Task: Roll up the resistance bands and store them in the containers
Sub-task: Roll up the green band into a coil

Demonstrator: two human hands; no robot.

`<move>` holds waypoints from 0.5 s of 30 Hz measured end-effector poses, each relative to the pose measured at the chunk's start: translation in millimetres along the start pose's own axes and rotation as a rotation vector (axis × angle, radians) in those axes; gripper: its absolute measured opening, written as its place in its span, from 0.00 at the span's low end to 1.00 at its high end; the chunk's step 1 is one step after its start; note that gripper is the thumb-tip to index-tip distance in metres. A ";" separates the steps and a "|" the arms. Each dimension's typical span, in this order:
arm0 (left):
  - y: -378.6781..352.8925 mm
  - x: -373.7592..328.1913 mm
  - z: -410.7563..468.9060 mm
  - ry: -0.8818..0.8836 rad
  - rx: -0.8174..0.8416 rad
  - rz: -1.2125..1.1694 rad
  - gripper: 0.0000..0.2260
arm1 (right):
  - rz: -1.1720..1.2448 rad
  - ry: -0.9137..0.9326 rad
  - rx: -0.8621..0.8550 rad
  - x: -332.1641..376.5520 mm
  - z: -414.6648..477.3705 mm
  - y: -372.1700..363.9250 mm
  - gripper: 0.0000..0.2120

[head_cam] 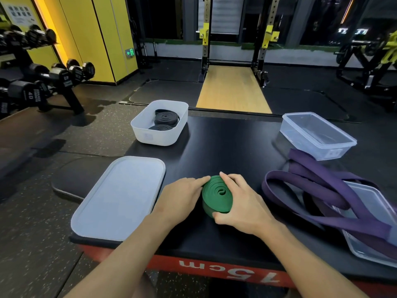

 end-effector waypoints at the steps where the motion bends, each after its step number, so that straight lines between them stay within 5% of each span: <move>1: 0.9 -0.2 -0.7 0.009 -0.043 -0.035 0.18 | -0.002 -0.013 -0.027 0.0 -0.1 0.3 0.53; 6: 8.4 8.3 -19.2 0.091 -0.290 -0.259 0.15 | -0.031 -0.070 -0.089 -3.9 -0.1 -2.2 0.55; 15: 4.0 -0.6 -39.4 0.063 -0.274 -0.241 0.18 | -0.169 -0.007 -0.009 -1.0 9.0 6.3 0.57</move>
Point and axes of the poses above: each hand's wrist, its own z-axis towards the middle knuckle, its own y-axis out of the back of the hand, x = y × z, the point moved 9 cm from there along z, towards the middle knuckle, and after that the axes turned 15 degrees about -y, right-handed, at the moved point
